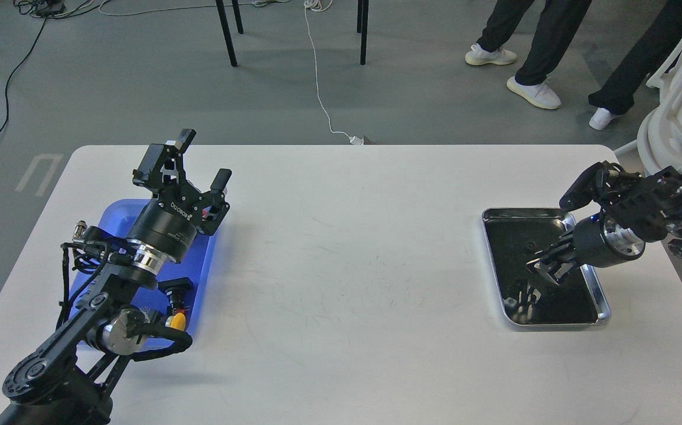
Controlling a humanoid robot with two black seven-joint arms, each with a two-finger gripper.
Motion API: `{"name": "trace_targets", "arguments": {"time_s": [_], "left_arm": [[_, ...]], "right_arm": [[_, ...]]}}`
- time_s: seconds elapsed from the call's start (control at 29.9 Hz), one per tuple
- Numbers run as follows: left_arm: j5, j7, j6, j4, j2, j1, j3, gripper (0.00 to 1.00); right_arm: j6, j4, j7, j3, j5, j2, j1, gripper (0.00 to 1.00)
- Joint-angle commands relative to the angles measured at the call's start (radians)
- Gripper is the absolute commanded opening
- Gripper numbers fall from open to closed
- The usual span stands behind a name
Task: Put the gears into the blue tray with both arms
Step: 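Carry the black part with the right gripper to the table center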
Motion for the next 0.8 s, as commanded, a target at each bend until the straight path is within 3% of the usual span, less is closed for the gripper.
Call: {"name": "trace_targets", "arguments": {"time_s": [0.0, 0.13, 0.4, 0.77], "left_arm": [[0.000, -0.001, -0.001, 0.000, 0.000, -0.002, 0.009, 0.98], [0.000, -0.001, -0.001, 0.000, 0.002, -0.003, 0.009, 0.98], [0.000, -0.003, -0.003, 0.000, 0.014, -0.006, 0.007, 0.98], [-0.005, -0.006, -0.003, 0.000, 0.035, -0.005, 0.006, 0.98]], "right_arm": [[0.003, 0.057, 0.000, 0.000, 0.039, 0.001, 0.083, 0.19], [0.006, 0.069, 0.000, 0.000, 0.113, 0.065, 0.144, 0.20], [-0.009, 0.017, 0.000, -0.026, 0.317, 0.341, 0.154, 0.20], [-0.158, -0.077, 0.000, -0.130, 0.389, 0.591, 0.085, 0.21]]}}
